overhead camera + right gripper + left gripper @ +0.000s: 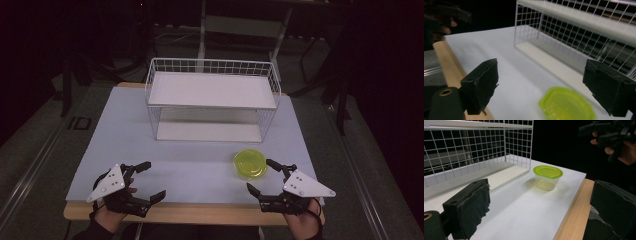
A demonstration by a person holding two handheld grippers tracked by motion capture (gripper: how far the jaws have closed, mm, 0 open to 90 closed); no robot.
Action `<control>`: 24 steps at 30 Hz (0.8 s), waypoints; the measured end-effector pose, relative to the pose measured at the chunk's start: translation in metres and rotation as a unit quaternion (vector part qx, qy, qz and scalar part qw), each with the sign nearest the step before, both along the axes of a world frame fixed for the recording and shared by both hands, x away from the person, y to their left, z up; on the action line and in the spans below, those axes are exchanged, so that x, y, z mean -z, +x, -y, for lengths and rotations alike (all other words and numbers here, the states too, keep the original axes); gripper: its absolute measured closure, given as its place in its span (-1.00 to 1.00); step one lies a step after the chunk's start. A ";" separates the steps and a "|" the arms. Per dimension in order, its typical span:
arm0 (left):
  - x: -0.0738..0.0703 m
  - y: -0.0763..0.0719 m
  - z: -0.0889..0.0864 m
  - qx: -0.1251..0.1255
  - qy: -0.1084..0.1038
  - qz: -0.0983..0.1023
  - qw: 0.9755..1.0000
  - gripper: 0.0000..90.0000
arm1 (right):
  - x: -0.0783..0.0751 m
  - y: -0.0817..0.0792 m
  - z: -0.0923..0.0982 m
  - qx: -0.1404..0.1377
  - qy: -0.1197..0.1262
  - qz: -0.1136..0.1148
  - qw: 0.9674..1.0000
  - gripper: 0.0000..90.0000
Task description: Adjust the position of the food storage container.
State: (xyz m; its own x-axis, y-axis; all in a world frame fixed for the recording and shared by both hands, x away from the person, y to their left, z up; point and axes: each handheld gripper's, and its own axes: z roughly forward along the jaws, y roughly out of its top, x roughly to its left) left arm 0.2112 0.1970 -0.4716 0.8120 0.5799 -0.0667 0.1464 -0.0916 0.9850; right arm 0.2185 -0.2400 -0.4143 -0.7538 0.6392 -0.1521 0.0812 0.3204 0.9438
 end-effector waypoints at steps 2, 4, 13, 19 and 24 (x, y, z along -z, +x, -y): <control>0.000 0.000 -0.001 -0.001 -0.002 0.000 1.000 -0.92 | -0.003 0.001 0.000 0.000 -0.003 0.001 1.000 -0.74; 0.000 0.000 -0.001 -0.001 -0.003 0.000 1.000 -0.92 | -0.011 0.006 -0.002 0.027 -0.008 0.014 0.999 -0.76; 0.000 0.000 -0.001 -0.002 -0.002 0.000 1.000 -0.92 | -0.015 0.031 0.006 0.065 -0.009 -0.003 0.998 -0.60; 0.001 0.001 -0.001 -0.004 -0.004 -0.002 1.000 -0.92 | -0.006 0.045 0.014 0.089 -0.026 -0.023 0.995 -0.39; 0.001 0.001 -0.001 -0.005 0.000 -0.003 1.000 -0.92 | 0.005 0.063 0.025 0.108 -0.040 -0.066 0.991 0.12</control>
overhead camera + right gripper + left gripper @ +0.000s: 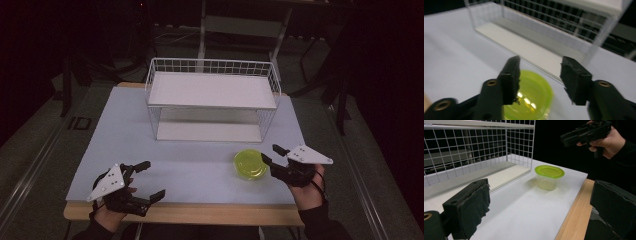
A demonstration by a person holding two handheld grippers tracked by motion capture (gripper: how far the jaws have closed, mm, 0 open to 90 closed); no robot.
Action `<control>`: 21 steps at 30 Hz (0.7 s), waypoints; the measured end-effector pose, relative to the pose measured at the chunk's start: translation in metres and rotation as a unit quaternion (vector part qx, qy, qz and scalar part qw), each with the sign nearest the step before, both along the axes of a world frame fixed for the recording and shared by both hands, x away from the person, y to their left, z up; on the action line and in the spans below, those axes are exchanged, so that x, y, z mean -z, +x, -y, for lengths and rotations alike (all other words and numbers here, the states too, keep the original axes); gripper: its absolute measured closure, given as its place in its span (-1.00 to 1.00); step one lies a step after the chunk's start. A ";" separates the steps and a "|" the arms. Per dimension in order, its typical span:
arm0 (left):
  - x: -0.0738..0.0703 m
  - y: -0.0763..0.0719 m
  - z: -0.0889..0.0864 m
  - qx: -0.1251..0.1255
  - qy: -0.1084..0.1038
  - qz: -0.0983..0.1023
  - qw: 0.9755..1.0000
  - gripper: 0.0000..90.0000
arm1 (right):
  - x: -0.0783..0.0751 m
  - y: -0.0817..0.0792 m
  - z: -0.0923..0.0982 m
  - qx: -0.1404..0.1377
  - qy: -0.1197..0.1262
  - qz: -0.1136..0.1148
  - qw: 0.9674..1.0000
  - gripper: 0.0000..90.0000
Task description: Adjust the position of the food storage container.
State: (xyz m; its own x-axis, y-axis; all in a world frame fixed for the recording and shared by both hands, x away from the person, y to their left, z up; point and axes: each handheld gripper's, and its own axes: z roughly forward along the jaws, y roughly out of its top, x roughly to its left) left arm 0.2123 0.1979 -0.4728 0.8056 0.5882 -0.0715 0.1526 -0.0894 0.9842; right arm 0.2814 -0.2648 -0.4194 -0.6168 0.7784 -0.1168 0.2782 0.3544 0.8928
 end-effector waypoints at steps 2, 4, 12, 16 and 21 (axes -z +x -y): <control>0.000 0.000 0.000 0.000 0.000 0.000 1.000 -0.92 | 0.002 0.003 0.002 0.009 -0.002 -0.002 1.000 0.14; 0.000 0.000 0.000 0.000 0.000 0.000 1.000 -0.92 | 0.007 0.009 0.006 0.015 0.000 -0.016 1.000 0.30; 0.001 0.001 0.000 -0.001 -0.001 -0.002 1.000 -0.92 | 0.026 0.030 0.020 0.055 -0.016 -0.064 0.996 0.97; 0.001 0.001 0.000 0.000 0.001 -0.003 1.000 -0.92 | 0.039 0.039 0.022 0.068 -0.039 -0.088 0.993 1.00; 0.001 0.001 0.000 -0.001 0.001 -0.002 1.000 -0.92 | 0.055 0.049 0.026 0.092 -0.044 -0.108 0.989 1.00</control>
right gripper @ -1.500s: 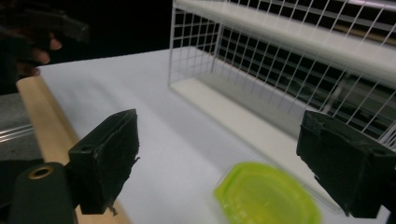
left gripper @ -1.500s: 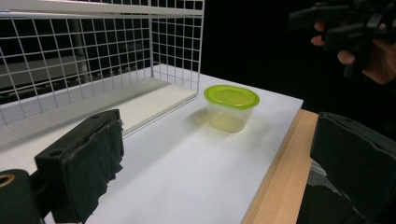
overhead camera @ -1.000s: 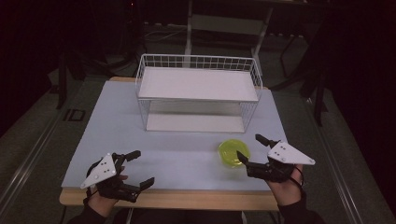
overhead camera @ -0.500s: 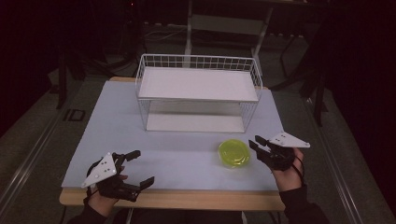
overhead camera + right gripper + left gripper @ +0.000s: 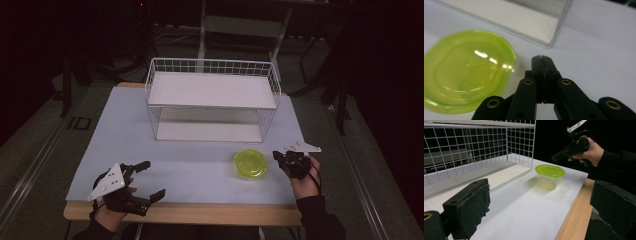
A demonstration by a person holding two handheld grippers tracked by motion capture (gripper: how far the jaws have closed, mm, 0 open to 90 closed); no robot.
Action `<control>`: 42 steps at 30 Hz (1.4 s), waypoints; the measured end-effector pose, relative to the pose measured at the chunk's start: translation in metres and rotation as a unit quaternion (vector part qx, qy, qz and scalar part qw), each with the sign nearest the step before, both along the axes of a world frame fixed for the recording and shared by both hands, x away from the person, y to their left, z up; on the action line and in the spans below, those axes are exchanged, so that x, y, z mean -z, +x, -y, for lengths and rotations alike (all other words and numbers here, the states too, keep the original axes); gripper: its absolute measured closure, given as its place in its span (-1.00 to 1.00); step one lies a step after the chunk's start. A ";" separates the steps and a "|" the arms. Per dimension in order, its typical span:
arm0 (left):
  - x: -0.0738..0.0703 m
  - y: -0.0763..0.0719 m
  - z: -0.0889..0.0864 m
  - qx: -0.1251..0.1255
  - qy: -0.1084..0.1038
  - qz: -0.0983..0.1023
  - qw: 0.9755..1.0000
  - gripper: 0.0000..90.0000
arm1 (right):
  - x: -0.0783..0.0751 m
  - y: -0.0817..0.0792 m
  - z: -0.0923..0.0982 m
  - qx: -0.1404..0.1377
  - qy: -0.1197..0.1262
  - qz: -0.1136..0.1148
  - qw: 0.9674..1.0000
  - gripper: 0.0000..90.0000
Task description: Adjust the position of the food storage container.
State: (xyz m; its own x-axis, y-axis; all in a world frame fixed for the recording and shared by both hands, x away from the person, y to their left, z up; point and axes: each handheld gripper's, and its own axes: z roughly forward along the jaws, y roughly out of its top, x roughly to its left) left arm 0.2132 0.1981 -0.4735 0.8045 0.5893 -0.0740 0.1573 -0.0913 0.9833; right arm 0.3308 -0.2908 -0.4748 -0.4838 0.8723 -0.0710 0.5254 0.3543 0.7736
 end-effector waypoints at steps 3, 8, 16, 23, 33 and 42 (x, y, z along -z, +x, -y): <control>0.000 0.000 0.000 0.001 -0.002 0.000 1.000 -0.92 | 0.013 0.005 0.001 0.007 -0.005 -0.023 1.000 1.00; 0.000 0.000 0.000 0.002 0.000 -0.001 1.000 -0.92 | 0.024 0.009 -0.001 0.006 -0.009 -0.043 0.999 1.00; 0.000 0.000 0.000 0.003 0.000 -0.001 1.000 -0.92 | 0.034 0.011 -0.017 -0.014 -0.002 -0.073 0.997 1.00; 0.000 0.001 0.000 0.003 0.001 -0.001 1.000 -0.92 | 0.039 0.010 -0.029 -0.026 0.015 -0.095 0.995 1.00; 0.000 0.001 0.001 0.004 0.004 -0.001 1.000 -0.92 | 0.042 0.010 -0.055 -0.055 0.017 -0.110 0.992 1.00; 0.000 0.000 0.001 0.006 0.004 -0.001 1.000 -0.92 | 0.047 0.016 -0.092 -0.081 -0.001 -0.111 0.990 1.00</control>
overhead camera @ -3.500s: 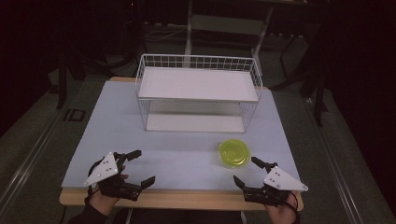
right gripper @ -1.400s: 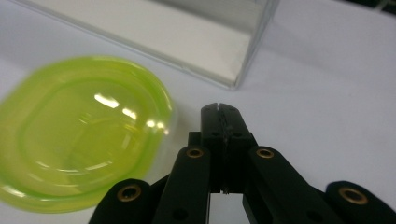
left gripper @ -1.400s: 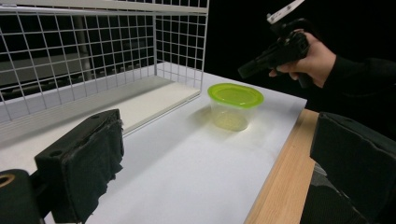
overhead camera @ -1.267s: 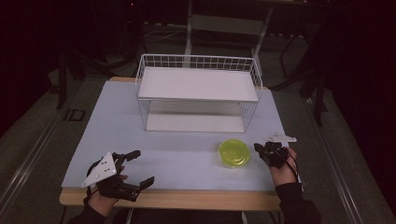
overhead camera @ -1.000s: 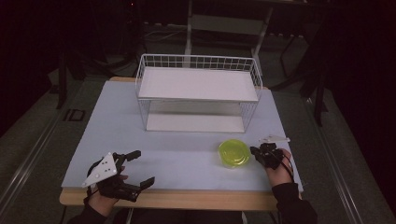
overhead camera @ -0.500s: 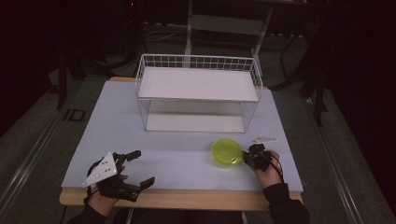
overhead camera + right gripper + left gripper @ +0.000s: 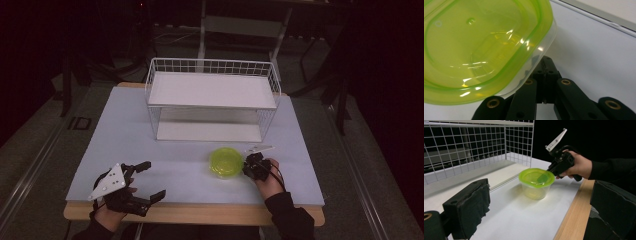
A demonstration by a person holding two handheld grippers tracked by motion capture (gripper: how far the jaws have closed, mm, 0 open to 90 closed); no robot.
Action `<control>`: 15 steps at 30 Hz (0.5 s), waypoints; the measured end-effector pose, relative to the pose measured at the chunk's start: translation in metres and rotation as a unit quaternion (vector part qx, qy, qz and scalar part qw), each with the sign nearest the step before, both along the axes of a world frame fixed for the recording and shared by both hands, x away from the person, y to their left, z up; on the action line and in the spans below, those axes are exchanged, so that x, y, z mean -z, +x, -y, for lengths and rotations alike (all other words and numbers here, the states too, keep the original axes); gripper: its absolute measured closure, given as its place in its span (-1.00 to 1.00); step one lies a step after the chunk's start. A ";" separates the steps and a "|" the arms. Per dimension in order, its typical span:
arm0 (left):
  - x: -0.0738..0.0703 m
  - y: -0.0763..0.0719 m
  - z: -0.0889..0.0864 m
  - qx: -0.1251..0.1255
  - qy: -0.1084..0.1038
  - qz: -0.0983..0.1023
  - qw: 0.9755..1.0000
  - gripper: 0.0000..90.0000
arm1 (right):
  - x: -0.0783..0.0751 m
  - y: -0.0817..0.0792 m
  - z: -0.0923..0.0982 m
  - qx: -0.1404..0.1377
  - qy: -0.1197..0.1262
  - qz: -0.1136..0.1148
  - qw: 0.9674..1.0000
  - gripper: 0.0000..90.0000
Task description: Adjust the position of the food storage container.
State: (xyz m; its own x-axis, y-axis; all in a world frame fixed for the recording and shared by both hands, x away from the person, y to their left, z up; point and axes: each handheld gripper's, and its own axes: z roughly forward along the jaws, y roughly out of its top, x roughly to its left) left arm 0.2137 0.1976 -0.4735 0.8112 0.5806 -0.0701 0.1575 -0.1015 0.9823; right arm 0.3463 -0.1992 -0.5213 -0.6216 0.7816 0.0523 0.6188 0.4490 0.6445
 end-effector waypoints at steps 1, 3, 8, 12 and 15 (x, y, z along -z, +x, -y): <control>0.000 0.000 0.000 0.000 -0.001 0.000 1.000 -0.92 | 0.000 0.000 0.000 0.000 0.000 0.000 1.000 1.00; 0.000 0.000 0.000 0.001 0.000 0.000 1.000 -0.92 | 0.002 0.002 -0.010 -0.009 0.001 0.000 1.000 1.00; 0.000 0.000 0.000 0.001 0.000 0.001 1.000 -0.92 | 0.003 0.002 -0.020 -0.016 0.000 -0.003 1.000 1.00; 0.000 0.000 0.001 0.001 0.001 0.000 1.000 -0.92 | 0.006 0.002 -0.036 -0.034 -0.001 -0.006 0.999 1.00; 0.000 0.000 0.001 0.001 0.002 0.000 1.000 -0.92 | 0.006 0.003 -0.044 -0.041 0.002 -0.006 0.999 1.00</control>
State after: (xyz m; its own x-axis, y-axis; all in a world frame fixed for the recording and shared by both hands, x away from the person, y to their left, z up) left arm 0.2136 0.1969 -0.4735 0.8127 0.5788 -0.0679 0.1567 -0.1048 0.9821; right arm 0.3495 -0.1554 -0.5276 -0.6824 0.7282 0.0634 0.5877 0.4951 0.6399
